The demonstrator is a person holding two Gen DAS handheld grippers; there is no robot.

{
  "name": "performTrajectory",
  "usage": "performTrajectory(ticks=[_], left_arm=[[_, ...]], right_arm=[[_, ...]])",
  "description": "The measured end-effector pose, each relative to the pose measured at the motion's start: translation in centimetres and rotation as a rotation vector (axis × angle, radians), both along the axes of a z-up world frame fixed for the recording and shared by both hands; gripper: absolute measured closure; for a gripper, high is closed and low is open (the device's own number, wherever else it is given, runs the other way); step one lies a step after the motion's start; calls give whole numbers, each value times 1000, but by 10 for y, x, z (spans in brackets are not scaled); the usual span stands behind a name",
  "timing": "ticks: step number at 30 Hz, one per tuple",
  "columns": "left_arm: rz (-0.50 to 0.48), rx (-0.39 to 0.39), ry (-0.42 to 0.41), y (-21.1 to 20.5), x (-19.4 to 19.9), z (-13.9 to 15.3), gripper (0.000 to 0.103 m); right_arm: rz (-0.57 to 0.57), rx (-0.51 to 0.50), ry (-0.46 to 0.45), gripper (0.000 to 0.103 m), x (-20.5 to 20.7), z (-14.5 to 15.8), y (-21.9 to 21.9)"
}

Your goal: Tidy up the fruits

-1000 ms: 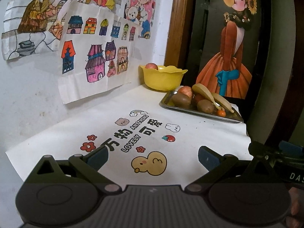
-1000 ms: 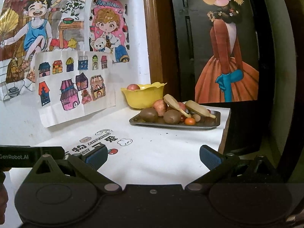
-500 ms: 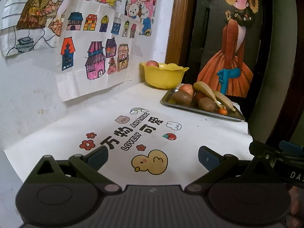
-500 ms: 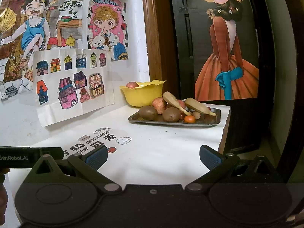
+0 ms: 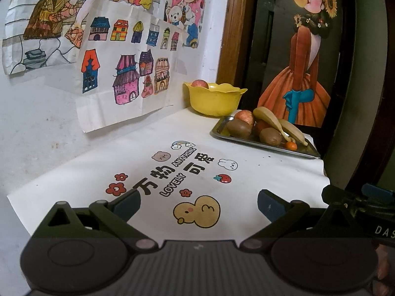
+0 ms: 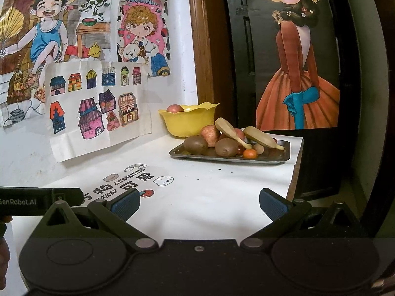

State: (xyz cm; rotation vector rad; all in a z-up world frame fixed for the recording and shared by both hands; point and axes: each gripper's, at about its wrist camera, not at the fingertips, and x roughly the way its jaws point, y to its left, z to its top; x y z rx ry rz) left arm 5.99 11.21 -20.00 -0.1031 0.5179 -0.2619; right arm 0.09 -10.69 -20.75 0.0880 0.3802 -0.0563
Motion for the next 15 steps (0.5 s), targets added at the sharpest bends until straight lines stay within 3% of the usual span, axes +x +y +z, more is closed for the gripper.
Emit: performTrajectory(ticks=[15], left_arm=[[-5, -2, -5, -1, 0, 1, 0]], right_arm=[[10, -4, 5, 1, 2, -1, 1]])
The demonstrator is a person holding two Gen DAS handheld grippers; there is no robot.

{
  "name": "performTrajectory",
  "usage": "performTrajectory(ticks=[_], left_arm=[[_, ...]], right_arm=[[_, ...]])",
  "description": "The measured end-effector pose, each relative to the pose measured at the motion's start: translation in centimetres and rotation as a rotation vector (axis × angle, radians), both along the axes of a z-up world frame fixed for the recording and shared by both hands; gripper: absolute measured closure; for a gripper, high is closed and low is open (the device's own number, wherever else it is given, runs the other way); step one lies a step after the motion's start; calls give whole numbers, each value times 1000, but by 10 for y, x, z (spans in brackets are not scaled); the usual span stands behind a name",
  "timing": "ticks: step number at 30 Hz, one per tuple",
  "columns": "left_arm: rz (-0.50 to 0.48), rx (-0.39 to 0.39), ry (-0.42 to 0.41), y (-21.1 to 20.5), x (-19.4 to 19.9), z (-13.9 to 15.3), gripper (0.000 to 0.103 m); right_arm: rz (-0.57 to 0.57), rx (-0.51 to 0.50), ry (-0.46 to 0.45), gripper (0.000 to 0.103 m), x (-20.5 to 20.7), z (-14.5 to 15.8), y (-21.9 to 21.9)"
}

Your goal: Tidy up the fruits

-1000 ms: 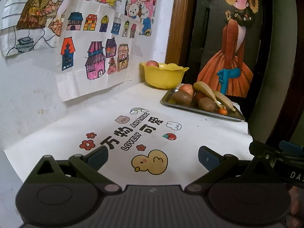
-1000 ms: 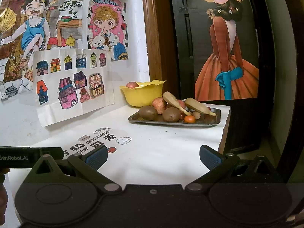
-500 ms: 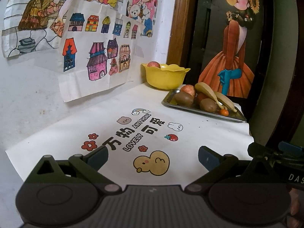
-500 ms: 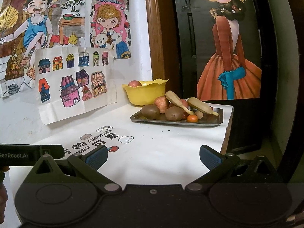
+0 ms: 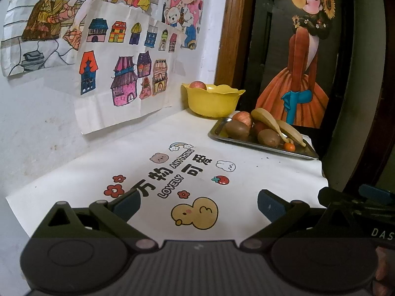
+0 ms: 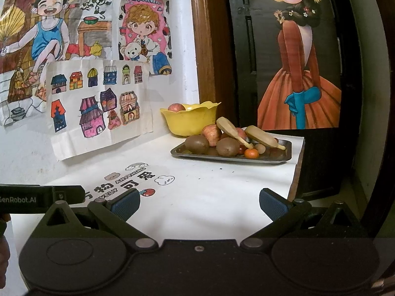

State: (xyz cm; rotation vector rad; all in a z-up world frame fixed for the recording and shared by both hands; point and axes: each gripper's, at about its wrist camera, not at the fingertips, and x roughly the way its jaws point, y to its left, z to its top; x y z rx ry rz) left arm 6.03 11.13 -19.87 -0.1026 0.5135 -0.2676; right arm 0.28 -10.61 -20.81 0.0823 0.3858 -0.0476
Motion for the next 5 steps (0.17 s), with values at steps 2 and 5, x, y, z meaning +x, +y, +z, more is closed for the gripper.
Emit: performTrajectory(ticks=[2, 5], left_arm=[[-2, -2, 0, 0, 0, 0, 0], [1, -4, 3, 0, 1, -1, 0]], right_arm=[[4, -1, 2, 1, 1, 0, 0], [7, 0, 8, 1, 2, -1, 0]])
